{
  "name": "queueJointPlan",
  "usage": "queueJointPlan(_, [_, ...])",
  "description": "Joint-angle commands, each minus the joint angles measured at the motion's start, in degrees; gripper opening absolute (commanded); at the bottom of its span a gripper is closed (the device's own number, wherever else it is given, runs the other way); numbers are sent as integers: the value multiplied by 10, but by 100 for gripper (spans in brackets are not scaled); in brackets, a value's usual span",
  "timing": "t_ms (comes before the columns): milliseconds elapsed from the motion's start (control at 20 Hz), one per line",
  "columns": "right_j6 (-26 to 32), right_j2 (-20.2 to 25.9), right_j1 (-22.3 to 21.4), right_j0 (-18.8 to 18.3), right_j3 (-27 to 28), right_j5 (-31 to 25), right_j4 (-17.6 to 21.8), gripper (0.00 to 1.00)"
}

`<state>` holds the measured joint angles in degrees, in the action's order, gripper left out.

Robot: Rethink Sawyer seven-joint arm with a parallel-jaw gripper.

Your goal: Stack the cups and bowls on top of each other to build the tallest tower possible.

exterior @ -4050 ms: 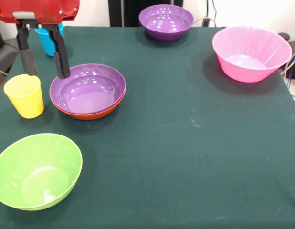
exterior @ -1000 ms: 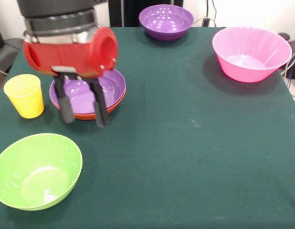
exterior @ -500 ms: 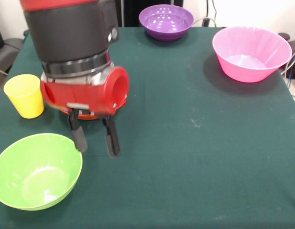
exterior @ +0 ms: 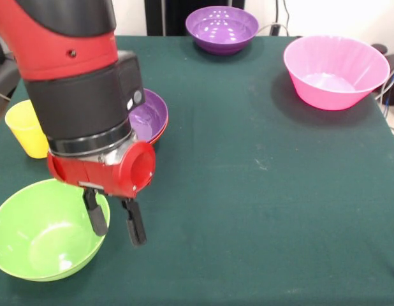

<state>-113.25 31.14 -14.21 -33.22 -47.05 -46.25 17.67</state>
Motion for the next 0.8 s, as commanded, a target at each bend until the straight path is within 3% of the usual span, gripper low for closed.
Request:
queueJointPlan(50, [156, 26, 32, 9, 42, -40, 30, 100])
queueJointPlan(350, [143, 18, 19, -2, 0, -7, 28, 100])
queueJointPlan(800, [145, 9, -17, -27, -54, -5, 25, 100])
